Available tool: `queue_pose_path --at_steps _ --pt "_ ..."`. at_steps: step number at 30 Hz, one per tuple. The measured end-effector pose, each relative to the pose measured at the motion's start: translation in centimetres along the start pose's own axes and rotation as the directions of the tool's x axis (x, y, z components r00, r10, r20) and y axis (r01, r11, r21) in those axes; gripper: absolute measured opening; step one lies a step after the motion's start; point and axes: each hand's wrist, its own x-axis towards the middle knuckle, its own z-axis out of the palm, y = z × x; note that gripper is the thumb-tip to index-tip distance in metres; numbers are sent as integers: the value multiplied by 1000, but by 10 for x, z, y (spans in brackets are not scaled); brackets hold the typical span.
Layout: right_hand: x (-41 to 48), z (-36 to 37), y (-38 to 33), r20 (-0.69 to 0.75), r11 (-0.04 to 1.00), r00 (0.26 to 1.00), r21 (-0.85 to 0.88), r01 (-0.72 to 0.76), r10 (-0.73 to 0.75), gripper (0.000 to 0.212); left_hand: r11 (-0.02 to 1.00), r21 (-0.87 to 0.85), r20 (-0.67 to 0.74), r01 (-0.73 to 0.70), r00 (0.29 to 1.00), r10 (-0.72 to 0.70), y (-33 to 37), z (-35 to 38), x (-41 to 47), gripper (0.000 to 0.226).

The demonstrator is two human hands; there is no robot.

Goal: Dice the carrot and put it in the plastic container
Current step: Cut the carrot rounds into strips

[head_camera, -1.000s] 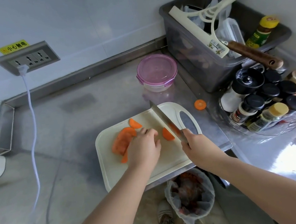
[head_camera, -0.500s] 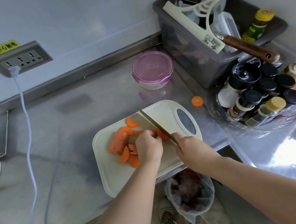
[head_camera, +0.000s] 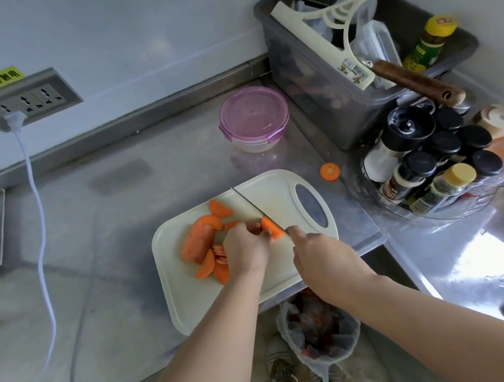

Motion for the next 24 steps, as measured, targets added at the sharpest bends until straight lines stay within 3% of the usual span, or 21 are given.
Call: queue_pose_path --at_steps 5,12,16,24 --pt "2 7 1 1 1000 1000 -4 19 -19 38 1000 -19 23 -7 1000 7 -2 0 2 4" --pt "2 8 0 -6 998 1000 55 -8 8 44 1000 -26 24 -8 1000 8 -5 1 4 14" --pt "4 6 1 3 997 1000 75 -23 23 29 999 -43 22 6 1000 -5 -6 2 6 14" --pt "7 6 3 9 998 1000 48 -30 29 45 998 -53 29 19 999 -18 -9 5 9 16"
